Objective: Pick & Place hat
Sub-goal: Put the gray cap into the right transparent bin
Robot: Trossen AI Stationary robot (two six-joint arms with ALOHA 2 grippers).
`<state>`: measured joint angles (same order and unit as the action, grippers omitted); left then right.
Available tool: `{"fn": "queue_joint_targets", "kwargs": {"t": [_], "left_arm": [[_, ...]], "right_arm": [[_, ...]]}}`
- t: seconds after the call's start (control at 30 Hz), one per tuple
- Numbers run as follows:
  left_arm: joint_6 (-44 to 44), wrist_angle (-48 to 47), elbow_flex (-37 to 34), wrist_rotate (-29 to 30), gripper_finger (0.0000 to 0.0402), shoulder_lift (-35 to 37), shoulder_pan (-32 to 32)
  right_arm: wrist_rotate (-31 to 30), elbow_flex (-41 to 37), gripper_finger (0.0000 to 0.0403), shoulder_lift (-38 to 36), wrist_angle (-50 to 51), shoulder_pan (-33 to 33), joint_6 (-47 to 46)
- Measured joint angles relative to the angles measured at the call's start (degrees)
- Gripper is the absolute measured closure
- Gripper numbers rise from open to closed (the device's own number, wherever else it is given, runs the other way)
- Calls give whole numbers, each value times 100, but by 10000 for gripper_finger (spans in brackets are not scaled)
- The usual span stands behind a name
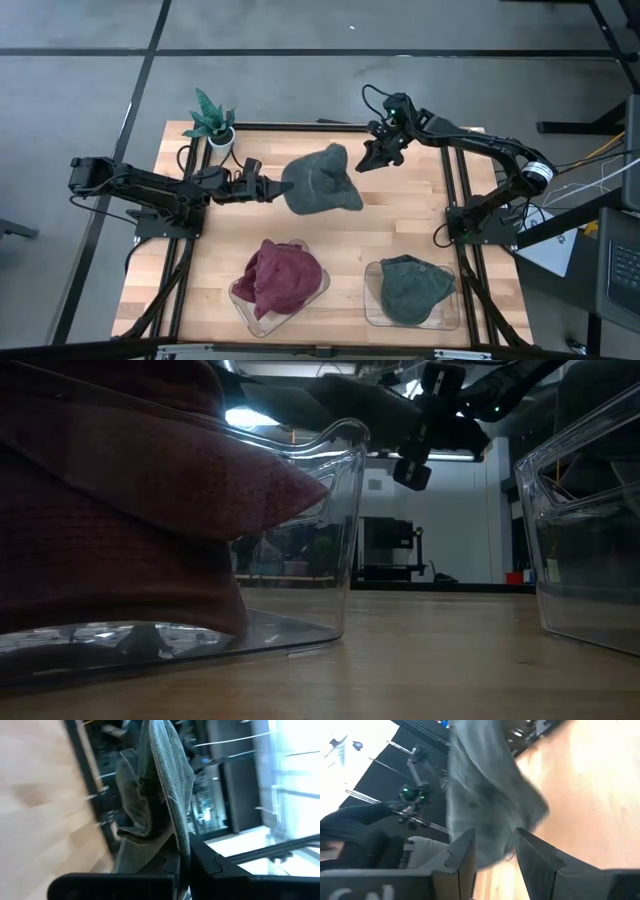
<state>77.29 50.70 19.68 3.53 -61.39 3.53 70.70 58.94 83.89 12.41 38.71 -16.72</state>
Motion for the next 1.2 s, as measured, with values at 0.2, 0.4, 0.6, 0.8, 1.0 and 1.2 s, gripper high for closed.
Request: {"fn": "queue_joint_targets", "kwargs": {"t": [0.2, 0.4, 0.6, 0.8, 1.0, 1.2], "left_arm": [[-311, 533, 14, 94, 395, 5, 0], [-643, 495, 180, -210, 395, 4, 0], [-931, 467, 368, -452, 395, 2, 0], [-904, -20, 376, -404, 395, 4, 1], [-904, -141, 376, -263, 395, 0, 0], [-729, -419, 374, -19, 394, 0, 80]], "right_arm": [[-219, 0, 266, -11, -39, -237, -103], [-275, 0, 256, -11, -498, -277, -823], [-321, 0, 183, -11, -994, -279, -1608], [-213, 0, 84, -11, -1429, -277, -1907], [73, 0, 53, -11, -1433, -299, -1900], [571, 0, 69, -11, -1666, -301, -2091]]}}
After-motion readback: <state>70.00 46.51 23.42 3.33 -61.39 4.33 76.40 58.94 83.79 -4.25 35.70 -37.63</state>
